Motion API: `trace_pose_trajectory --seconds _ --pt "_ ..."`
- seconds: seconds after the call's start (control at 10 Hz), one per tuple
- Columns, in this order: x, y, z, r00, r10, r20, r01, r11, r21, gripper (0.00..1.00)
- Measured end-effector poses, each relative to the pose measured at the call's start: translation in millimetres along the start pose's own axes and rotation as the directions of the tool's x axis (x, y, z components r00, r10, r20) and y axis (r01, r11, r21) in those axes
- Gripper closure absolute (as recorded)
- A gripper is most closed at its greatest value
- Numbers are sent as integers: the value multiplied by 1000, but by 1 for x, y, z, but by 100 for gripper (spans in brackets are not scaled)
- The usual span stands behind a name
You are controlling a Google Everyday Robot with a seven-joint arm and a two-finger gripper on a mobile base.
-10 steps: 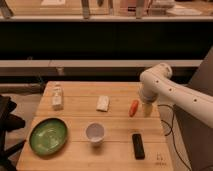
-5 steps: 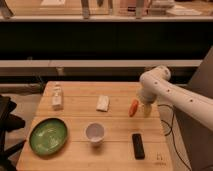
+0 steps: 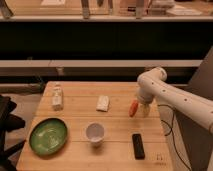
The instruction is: Drag the pepper across the table
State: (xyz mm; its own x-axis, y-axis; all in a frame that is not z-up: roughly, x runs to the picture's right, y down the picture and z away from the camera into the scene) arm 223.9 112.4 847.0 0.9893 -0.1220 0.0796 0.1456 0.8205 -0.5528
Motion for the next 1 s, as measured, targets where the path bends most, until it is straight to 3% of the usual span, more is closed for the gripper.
trace_pose_trajectory --seconds 1.0 --pt "-1 -6 33 998 -56 -27 54 998 -44 20"
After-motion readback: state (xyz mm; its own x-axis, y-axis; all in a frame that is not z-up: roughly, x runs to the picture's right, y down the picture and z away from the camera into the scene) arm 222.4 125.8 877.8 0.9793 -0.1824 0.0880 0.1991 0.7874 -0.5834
